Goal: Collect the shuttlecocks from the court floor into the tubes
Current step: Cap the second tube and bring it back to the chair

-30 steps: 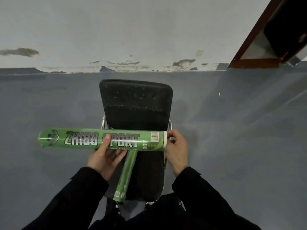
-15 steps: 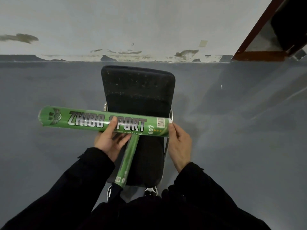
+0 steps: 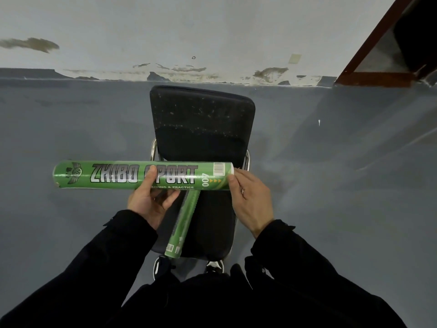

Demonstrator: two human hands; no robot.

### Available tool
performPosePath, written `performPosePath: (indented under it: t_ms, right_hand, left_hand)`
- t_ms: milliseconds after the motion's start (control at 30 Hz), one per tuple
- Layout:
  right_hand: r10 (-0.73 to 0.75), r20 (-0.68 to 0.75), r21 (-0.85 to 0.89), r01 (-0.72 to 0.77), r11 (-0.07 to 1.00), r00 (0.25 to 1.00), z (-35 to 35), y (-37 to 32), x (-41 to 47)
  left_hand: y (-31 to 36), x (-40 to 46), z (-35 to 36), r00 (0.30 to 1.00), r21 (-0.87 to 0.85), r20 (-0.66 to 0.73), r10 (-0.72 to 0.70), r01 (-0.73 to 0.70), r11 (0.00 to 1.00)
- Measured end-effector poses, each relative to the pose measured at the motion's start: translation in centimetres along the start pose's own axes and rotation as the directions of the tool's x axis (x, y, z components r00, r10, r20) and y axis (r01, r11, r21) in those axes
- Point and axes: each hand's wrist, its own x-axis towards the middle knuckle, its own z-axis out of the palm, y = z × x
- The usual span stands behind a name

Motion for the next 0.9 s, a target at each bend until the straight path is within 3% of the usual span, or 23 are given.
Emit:
performPosePath:
  t_ms: [100,367,467,567,667,900]
  right_hand:
    - [0.068,0.055,0.173,-0.076,0.982,0.996,0.3,0.1,-0.2]
    - [-0.011,0.078,0.054,0.007,0.999,0.997,0.3,-0.2,-0.5]
    - [0.003,0.064,0.144,-0.012,0.99,0.998,0.7,-0.6,-0.8]
    - [0.075,0.106,0.327,-0.106,0.939,0.992,1.1,-1.3,-1.6]
    - [0.175,0.204,0.514,-0.257,0.819,0.963,1.4,-1.7,-2.2]
    - [0.256,0.208,0.575,-0.33,0.749,0.944,2.0,-2.5,-2.4]
  left_hand:
    - [0.2,-0.1,-0.2,1.0,-0.004,-0.003,-0.008,0.008,1.0]
    - [0.3,-0.7,0.0,1.0,0.01,-0.014,0.012,-0.012,1.0]
    - [0.1,-0.8,0.3,1.0,0.015,-0.008,0.016,-0.016,1.0]
    - [0.3,-0.7,0.7,0.998,0.045,0.001,0.057,-0.057,0.997]
    - [0.7,-0.6,1.1,0.996,0.072,0.015,0.088,-0.089,0.993]
    - [-0.6,-0.5,1.5,0.995,0.047,-0.06,0.074,-0.071,0.996]
